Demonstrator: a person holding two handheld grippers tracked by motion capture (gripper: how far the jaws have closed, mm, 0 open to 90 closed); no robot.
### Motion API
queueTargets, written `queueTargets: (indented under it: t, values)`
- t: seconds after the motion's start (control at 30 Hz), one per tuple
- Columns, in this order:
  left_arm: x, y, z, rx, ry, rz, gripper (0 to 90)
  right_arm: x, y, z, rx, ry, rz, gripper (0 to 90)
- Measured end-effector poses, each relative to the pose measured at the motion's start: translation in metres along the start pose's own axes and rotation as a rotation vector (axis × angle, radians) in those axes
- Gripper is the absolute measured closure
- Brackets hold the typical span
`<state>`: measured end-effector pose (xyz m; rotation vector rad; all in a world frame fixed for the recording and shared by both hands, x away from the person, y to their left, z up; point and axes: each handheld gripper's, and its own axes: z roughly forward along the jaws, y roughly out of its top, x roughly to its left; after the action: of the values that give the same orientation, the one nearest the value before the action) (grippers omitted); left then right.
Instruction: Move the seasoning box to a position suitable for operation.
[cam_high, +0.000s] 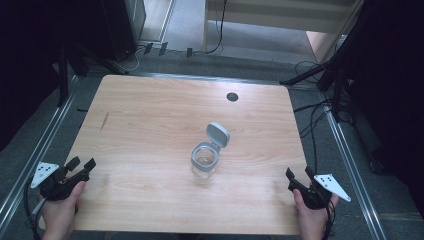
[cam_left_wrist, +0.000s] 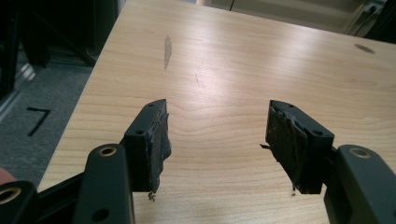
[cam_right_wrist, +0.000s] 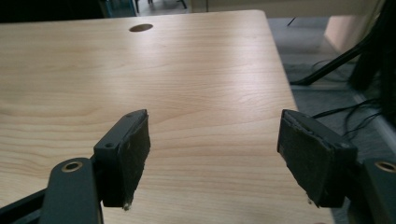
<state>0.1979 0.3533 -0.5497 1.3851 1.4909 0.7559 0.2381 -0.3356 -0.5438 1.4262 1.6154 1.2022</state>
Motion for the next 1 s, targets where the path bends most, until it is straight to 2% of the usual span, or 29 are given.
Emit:
queueTargets:
  t: [0.1, 0.17, 0.23, 0.3, 0.37, 0.43, 0.53, 0.57, 0.67, 0.73, 0.8, 0.9, 1.0]
  values:
    - [-0.003, 0.001, 0.000, -0.004, 0.006, 0.011, 46.4, 0.001, 0.000, 0.001, -0.001, -0.011, -0.025, 25.4]
    - [-0.014, 0.006, 0.005, -0.005, -0.043, 0.009, 48.4, 0.004, 0.001, 0.000, -0.015, -0.003, 0.000, 29.9]
    - [-0.026, 0.010, 0.010, -0.003, -0.080, 0.026, 50.8, 0.008, 0.003, 0.000, -0.019, -0.010, 0.010, 35.8]
    - [-0.043, 0.015, 0.017, -0.007, -0.124, 0.043, 55.0, 0.016, 0.005, 0.002, -0.015, -0.016, 0.010, 39.3]
    - [-0.063, 0.019, 0.024, -0.003, -0.174, 0.064, 59.2, 0.027, 0.009, 0.004, -0.042, -0.002, -0.002, 46.7]
    - [-0.083, 0.021, 0.032, 0.007, -0.227, 0.094, 63.8, 0.042, 0.013, 0.005, -0.069, 0.036, -0.005, 51.8]
    - [-0.115, 0.024, 0.046, 0.019, -0.293, 0.113, 73.0, 0.068, 0.018, 0.009, -0.082, 0.130, -0.011, 54.5]
    - [-0.122, 0.025, 0.048, 0.023, -0.308, 0.124, 74.2, 0.078, 0.019, 0.010, -0.089, 0.166, -0.020, 56.6]
    - [-0.151, 0.030, 0.060, 0.031, -0.354, 0.148, 77.9, 0.099, 0.021, 0.014, -0.095, 0.219, -0.014, 62.6]
    - [-0.163, 0.032, 0.067, 0.043, -0.372, 0.153, 80.9, 0.112, 0.022, 0.018, -0.096, 0.259, -0.020, 68.6]
    - [-0.176, 0.032, 0.074, 0.071, -0.394, 0.161, 84.7, 0.126, 0.023, 0.023, -0.082, 0.310, -0.006, 72.6]
    - [-0.192, 0.029, 0.086, 0.121, -0.428, 0.177, 87.4, 0.143, 0.022, 0.028, -0.066, 0.315, 0.001, 77.8]
    - [-0.206, 0.025, 0.095, 0.152, -0.450, 0.184, 89.5, 0.161, 0.021, 0.030, -0.051, 0.353, 0.009, 85.7]
